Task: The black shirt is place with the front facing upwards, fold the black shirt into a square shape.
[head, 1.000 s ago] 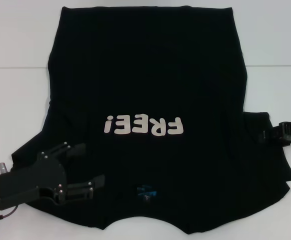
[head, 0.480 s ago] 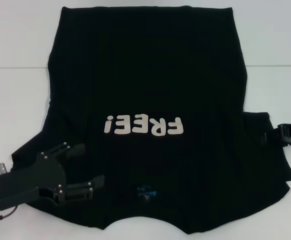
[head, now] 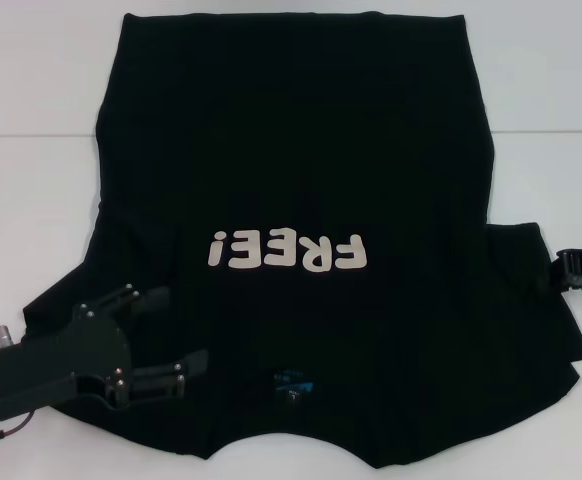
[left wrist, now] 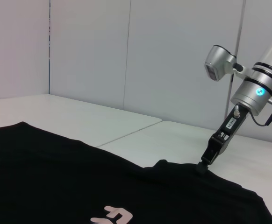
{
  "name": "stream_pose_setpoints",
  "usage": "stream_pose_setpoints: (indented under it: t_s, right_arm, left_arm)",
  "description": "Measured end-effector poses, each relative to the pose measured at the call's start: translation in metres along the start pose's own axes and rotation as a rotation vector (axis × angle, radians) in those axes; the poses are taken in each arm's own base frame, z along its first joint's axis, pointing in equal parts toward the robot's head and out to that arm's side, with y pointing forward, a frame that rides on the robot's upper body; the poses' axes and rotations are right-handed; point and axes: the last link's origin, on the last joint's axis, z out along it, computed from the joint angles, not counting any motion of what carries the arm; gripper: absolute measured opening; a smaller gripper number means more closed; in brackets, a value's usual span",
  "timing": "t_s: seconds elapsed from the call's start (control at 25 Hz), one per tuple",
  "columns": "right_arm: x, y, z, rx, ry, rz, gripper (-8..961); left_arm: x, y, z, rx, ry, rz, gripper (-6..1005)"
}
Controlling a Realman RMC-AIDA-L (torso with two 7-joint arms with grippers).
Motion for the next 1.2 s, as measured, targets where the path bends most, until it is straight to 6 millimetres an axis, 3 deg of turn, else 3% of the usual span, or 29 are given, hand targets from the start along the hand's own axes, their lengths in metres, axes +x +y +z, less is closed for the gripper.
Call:
stream_pose_setpoints:
  t_s: [0.08,0.4,0.76,1.0,1.2]
  right_arm:
    - [0.0,0.0,0.0,0.001,0.0,-0.001,195]
    - [-0.002,-0.001,-0.002,0.008,-0.008,-0.007,4]
    - [-0.006,-0.02,-0.018,0.032,-0.035,0.017,4]
    - [-0.013,-0.035,-0.049,0.013,-0.103,0.053,3]
    - [-0.017,-0.037,-0.065,-0.003,-0.124,0.05,3]
  left_arm:
    - [0.0,0.0,0.0,0.0,0.0,0.0,950]
    - [-0.001,0.0,-0.003,0.009,-0.006,0.003,950]
    - [-0.001,-0.001,-0.005,0.02,-0.003,-0.005,949]
    - [0.001,-0.001,-0.007,0.016,-0.001,0.001,949]
    - [0.002,-0.002,-0.008,0.015,-0.001,0.008,950]
